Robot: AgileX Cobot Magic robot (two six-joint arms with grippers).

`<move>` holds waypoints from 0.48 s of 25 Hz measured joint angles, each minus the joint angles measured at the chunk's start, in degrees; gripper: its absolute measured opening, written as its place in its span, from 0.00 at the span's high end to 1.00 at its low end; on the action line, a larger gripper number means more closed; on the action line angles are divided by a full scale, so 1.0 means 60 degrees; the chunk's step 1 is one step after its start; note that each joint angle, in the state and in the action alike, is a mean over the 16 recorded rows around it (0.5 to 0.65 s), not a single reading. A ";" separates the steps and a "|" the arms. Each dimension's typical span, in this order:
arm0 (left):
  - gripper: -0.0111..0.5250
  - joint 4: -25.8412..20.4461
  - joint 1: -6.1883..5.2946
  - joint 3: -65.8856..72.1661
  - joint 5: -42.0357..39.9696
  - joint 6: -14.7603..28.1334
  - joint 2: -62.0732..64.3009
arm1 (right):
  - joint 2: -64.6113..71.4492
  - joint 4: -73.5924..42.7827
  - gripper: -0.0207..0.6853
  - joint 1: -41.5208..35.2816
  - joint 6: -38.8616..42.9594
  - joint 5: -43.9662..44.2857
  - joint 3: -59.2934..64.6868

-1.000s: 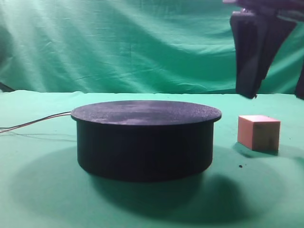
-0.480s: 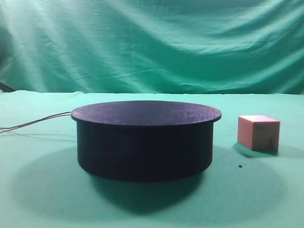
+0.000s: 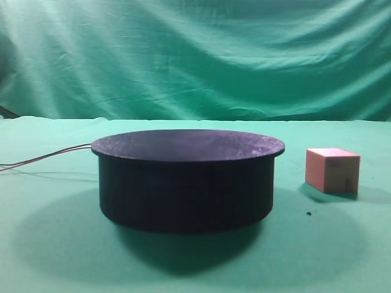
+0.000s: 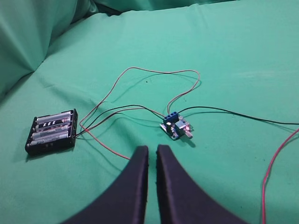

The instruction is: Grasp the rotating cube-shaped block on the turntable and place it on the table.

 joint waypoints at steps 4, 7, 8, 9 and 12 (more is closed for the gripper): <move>0.98 0.0000 0.0000 0.0000 0.0000 0.0000 0.0000 | -0.0473 -0.0250 0.97 -0.0467 -0.0537 -0.0871 0.0564; 0.98 0.0000 0.0000 0.0000 0.0000 0.0000 0.0000 | -0.1073 -0.0430 0.97 -0.1002 -0.0709 -0.1750 0.1301; 0.98 0.0000 0.0000 0.0000 0.0000 0.0000 0.0000 | -0.1325 -0.0481 0.97 -0.1208 -0.0731 -0.2068 0.1600; 0.98 0.0000 0.0000 0.0000 0.0000 0.0000 0.0000 | -0.1602 -0.0519 0.97 -0.1423 -0.0744 -0.2390 0.1924; 0.98 0.0000 0.0000 0.0000 0.0000 0.0000 0.0000 | -0.2577 -0.0559 0.97 -0.2119 -0.0763 -0.3330 0.3020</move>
